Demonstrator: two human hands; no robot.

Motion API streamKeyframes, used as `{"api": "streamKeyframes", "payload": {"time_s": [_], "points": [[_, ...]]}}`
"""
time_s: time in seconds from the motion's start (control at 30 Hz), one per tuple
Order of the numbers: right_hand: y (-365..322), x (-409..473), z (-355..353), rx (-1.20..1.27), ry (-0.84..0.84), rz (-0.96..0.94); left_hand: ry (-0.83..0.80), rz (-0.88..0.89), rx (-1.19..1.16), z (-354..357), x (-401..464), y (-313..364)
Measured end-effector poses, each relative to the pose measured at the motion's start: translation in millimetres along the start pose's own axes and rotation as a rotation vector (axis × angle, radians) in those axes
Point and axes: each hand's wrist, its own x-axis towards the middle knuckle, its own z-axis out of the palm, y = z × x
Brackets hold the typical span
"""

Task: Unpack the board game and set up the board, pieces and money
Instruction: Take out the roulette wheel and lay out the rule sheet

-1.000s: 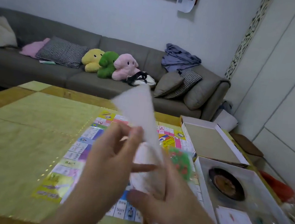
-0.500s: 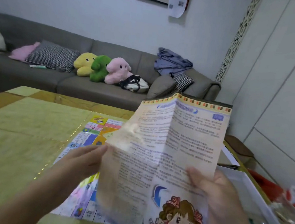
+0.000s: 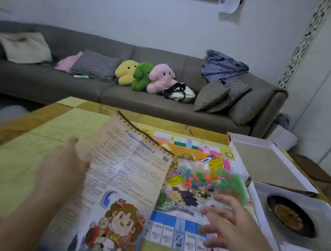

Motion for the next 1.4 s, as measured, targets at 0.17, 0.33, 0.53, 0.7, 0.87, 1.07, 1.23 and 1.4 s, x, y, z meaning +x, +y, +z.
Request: {"api": "streamKeyframes", "payload": {"time_s": [0.17, 0.33, 0.53, 0.7, 0.87, 1.07, 1.23, 1.4], "points": [[5, -7, 23, -0.098, -0.071, 0.032, -0.413, 0.224, 0.283, 37, -32, 6], [24, -5, 41, -0.547, -0.234, -0.078, -0.826, 0.292, 0.417, 47, -54, 12], [37, 6, 57, -1.215, -0.598, -0.115, -0.577, 0.089, 0.364, 47, -7, -33], [39, 7, 53, -1.237, -0.607, -0.127, -0.342, 0.034, 0.355, 49, -4, -32], [48, 15, 53, -1.257, -0.588, -0.154, -0.477, 0.114, 0.332, 63, 1, -35], [58, 18, 45, -1.182, -0.547, -0.207, -0.398, 0.072, 0.277, 58, 32, -69], [51, 6, 49, -1.149, -0.521, -0.228, -0.33, 0.069, 0.236, 64, 29, -74], [53, -1, 48, -1.095, -0.459, -0.265, -0.303, 0.252, 0.174, 112, 52, -81]]}}
